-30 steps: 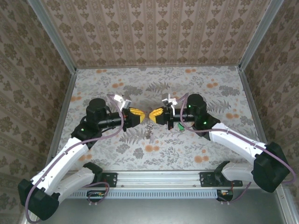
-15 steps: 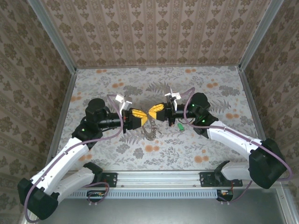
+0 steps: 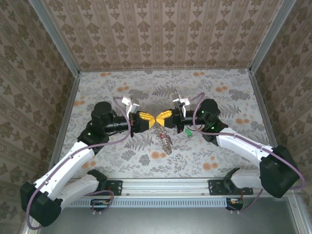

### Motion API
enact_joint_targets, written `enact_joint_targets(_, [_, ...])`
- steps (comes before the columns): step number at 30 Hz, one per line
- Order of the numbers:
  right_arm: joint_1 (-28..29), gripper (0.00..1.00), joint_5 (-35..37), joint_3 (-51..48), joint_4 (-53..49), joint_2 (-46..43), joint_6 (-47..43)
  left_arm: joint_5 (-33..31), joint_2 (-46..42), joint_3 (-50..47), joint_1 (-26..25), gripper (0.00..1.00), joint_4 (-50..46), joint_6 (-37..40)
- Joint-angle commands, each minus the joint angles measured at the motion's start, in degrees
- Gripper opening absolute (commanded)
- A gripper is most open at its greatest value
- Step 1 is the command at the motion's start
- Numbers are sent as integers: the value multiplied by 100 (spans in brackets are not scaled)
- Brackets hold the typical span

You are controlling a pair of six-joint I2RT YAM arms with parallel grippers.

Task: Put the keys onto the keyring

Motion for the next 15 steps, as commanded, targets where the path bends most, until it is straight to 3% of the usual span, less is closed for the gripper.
enact_joint_targets(1, [-1,0,-102,-44,560,-170,169,-3,91,100,-61,18,315,-45])
enact_joint_targets(9, [1,0,38,-116,1092,-115,524,67,255,103,-275,18,374,-1])
enact_joint_targets(15, [48,0,67,-137,1797,118,986,68,349,114,-364,9,461,6])
